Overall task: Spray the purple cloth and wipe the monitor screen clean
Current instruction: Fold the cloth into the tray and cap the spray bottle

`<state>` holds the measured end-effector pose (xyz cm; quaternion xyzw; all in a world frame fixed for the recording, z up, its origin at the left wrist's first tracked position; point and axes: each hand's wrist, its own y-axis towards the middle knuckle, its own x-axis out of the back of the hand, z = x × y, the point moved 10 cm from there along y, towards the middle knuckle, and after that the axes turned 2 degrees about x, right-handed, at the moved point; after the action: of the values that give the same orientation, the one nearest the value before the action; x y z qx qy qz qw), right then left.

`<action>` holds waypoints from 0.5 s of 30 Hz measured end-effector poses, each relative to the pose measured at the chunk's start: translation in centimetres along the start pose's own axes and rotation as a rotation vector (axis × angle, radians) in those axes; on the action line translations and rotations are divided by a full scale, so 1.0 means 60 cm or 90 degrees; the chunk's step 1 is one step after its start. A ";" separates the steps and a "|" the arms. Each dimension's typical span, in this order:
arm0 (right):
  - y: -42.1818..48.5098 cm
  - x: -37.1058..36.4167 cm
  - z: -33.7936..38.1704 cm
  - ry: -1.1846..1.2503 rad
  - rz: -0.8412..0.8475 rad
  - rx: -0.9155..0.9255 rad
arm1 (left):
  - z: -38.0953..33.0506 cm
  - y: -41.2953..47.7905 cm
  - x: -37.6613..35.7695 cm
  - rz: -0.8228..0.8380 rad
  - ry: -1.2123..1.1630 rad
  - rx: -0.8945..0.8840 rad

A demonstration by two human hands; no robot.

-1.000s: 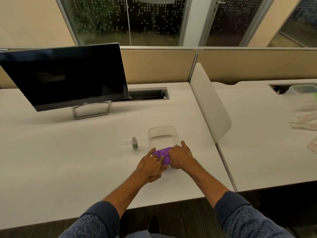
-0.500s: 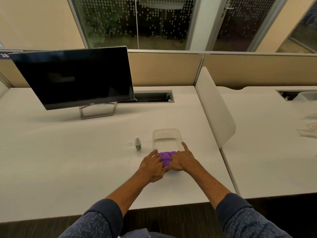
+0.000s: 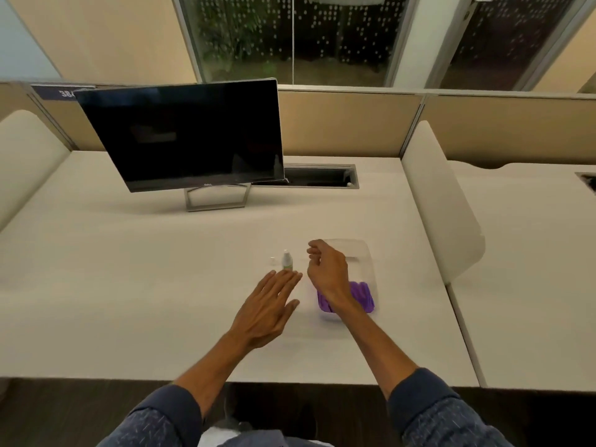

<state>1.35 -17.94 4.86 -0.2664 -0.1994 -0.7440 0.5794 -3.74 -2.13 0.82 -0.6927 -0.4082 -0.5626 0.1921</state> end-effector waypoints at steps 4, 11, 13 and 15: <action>-0.006 -0.079 0.013 0.074 0.087 -0.034 | 0.090 -0.009 0.040 -0.062 -0.051 0.104; -0.001 -0.148 -0.023 0.046 0.086 -0.113 | 0.200 0.041 -0.002 0.051 -0.065 0.255; 0.005 -0.161 -0.034 0.034 0.079 -0.133 | 0.210 0.064 -0.017 0.090 -0.064 0.271; 0.011 -0.170 -0.043 0.027 0.058 -0.146 | 0.216 0.086 -0.032 0.113 -0.068 0.274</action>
<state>3.49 -11.95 -3.54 -0.3241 -0.0886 -0.7401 0.5825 8.32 3.56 -3.77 -0.6979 -0.4658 -0.4057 0.3624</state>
